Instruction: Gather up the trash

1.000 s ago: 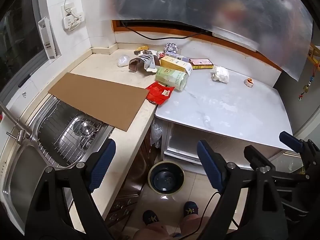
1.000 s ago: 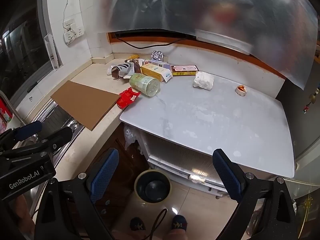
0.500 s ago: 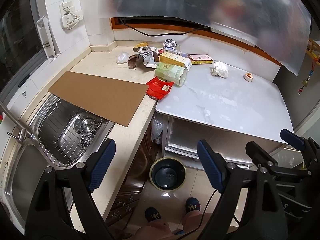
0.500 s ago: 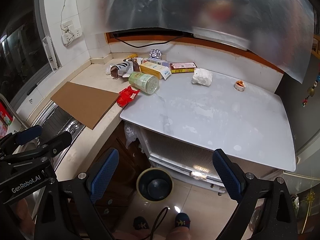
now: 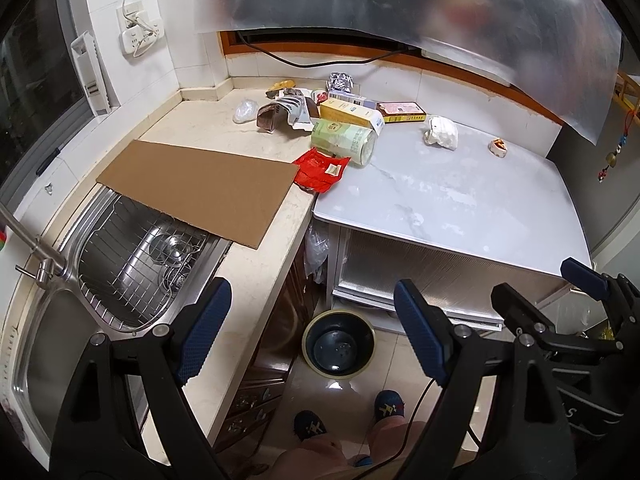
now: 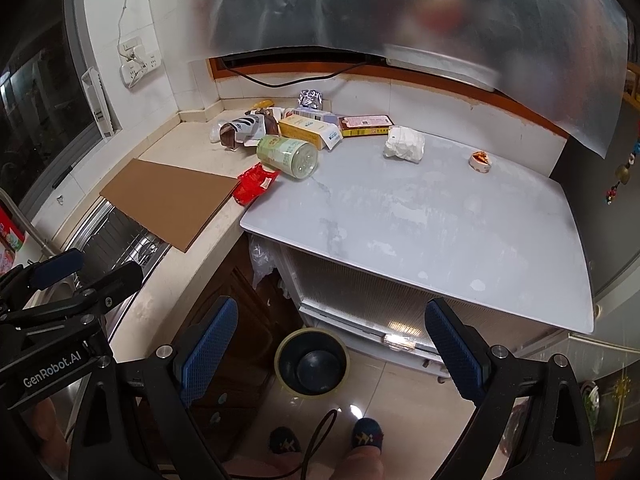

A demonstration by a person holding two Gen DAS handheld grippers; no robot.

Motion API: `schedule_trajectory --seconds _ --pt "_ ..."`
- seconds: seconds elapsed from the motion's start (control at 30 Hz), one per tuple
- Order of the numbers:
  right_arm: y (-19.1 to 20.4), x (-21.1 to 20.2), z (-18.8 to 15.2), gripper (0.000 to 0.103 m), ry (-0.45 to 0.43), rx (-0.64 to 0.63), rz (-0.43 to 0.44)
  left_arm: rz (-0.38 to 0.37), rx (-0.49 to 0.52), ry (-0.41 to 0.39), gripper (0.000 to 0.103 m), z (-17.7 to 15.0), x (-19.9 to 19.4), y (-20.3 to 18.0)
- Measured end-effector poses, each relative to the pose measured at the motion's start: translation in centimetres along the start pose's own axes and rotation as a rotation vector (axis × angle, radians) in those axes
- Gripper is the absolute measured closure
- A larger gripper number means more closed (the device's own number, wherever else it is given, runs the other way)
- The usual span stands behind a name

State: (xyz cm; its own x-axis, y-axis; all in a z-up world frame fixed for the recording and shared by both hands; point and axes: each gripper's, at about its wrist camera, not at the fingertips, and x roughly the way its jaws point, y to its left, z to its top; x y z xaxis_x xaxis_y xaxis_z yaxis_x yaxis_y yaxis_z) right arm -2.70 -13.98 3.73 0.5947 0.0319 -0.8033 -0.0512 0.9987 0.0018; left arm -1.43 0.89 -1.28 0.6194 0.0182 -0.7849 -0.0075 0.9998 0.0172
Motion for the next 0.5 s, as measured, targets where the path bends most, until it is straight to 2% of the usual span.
schedule_trajectory --seconds 0.5 --pt "0.76 0.82 0.23 0.007 0.023 0.007 -0.019 -0.026 0.021 0.012 0.022 0.52 0.97 0.89"
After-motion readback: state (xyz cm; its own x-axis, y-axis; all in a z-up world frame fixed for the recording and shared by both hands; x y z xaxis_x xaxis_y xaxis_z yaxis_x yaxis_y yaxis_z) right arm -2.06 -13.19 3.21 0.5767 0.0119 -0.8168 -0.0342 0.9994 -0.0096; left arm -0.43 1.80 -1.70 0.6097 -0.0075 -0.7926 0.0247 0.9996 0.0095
